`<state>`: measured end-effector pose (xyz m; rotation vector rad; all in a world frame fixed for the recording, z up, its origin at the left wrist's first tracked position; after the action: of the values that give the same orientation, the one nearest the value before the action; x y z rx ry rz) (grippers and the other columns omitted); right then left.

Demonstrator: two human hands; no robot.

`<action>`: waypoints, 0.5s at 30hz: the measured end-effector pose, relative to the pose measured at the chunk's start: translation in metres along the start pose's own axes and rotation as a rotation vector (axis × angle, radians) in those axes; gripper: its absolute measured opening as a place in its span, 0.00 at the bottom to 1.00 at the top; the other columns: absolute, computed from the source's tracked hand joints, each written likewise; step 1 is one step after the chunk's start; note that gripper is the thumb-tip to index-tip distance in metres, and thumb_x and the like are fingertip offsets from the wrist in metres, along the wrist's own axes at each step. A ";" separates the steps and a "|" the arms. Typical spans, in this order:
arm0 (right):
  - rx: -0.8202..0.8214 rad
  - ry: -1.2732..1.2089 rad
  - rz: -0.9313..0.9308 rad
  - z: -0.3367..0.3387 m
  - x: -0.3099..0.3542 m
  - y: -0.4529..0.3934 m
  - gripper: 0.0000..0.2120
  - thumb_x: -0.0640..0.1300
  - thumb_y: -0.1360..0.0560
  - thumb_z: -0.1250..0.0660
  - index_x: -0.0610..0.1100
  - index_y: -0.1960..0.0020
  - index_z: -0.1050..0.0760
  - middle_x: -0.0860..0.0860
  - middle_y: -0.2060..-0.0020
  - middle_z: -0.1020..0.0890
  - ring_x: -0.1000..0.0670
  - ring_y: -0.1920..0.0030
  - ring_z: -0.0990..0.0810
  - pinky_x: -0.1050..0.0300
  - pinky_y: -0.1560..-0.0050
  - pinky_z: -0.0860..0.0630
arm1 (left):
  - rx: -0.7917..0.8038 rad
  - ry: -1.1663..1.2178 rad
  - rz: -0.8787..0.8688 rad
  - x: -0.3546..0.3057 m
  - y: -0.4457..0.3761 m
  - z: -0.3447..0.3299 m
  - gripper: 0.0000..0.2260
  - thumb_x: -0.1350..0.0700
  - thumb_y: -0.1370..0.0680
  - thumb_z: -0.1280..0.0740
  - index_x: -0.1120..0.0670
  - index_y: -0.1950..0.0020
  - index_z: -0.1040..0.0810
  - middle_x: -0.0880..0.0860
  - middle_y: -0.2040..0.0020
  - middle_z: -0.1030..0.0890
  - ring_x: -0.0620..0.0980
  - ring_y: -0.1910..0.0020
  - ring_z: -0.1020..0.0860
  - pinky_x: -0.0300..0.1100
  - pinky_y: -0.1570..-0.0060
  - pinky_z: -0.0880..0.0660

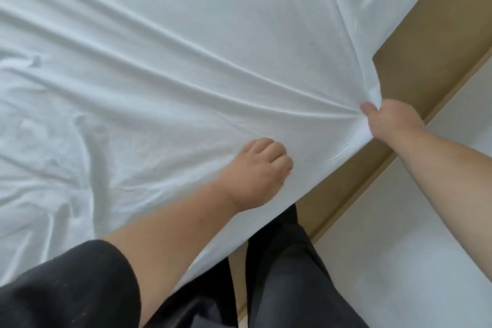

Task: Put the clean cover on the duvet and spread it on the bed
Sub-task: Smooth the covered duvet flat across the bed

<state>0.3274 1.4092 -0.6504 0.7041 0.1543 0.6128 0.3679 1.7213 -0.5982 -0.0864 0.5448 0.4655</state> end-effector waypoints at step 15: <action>-0.115 -0.108 -0.414 -0.017 0.054 -0.016 0.27 0.54 0.18 0.39 0.34 0.28 0.31 0.34 0.32 0.27 0.31 0.35 0.26 0.39 0.37 0.28 | 0.096 -0.126 1.260 0.189 0.231 0.089 0.43 0.31 0.25 0.54 0.57 0.17 0.54 0.55 0.17 0.58 0.50 0.19 0.61 0.51 0.21 0.60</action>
<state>0.3730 1.4403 -0.6696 0.5703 0.1576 0.1854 0.4495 2.0212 -0.6106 0.4071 0.4442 1.6547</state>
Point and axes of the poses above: each hand's wrist, its own y-axis away from the middle knuckle, its own z-axis out of the back of the hand, x = y × z, the point moved 2 cm from there along -y, towards the middle knuckle
